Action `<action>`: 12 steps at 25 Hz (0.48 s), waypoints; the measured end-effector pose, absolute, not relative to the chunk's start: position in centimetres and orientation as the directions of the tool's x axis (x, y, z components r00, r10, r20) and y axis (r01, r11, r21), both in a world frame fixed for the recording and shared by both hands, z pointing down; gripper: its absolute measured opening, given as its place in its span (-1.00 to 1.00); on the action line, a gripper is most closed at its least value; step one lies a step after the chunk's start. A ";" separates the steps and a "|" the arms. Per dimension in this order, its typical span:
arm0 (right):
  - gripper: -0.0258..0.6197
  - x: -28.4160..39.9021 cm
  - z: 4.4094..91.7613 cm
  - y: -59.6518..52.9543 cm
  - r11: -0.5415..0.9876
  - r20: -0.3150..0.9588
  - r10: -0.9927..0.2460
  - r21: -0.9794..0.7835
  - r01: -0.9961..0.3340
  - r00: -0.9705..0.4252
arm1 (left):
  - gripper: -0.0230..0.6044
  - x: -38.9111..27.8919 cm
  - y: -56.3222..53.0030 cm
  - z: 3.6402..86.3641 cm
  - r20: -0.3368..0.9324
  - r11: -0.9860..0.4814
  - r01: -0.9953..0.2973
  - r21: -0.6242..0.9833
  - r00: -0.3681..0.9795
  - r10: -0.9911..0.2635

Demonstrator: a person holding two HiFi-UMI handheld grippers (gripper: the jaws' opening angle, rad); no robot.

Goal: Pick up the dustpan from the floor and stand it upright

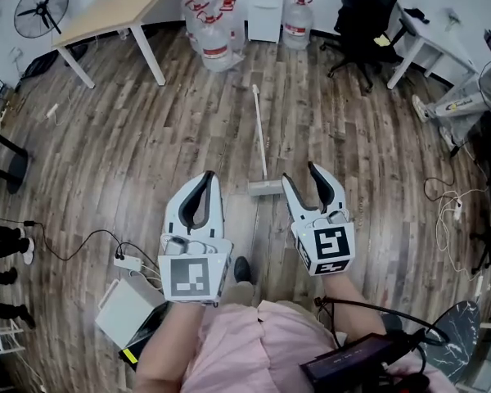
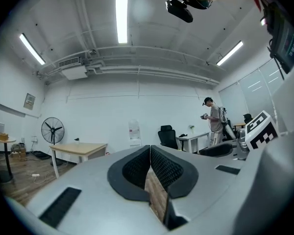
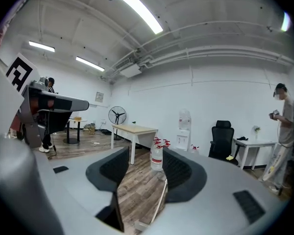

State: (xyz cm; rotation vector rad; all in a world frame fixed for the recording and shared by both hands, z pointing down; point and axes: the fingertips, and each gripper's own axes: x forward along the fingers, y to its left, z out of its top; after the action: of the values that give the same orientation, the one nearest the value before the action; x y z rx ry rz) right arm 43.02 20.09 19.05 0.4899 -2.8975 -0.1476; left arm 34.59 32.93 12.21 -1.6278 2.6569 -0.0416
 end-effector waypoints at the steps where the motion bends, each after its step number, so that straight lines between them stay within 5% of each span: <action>1: -0.26 41.5 18.7 19.8 0.938 0.174 -0.338 0.137 -0.317 -0.925 | -0.88 33.0 32.7 11.8 -0.019 0.451 -0.892 -0.040 -0.450 -0.893; 12: -0.31 32.5 16.8 17.9 0.926 0.140 -0.363 0.163 -0.340 -0.921 | -0.88 23.6 31.3 9.9 -0.070 0.443 -0.893 -0.080 -0.438 -0.896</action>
State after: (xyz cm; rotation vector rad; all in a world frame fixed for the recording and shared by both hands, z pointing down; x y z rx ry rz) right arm 32.53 17.86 16.80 0.5365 -2.9176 -0.2022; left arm 23.56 31.30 9.90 -1.6061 2.5807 -0.0475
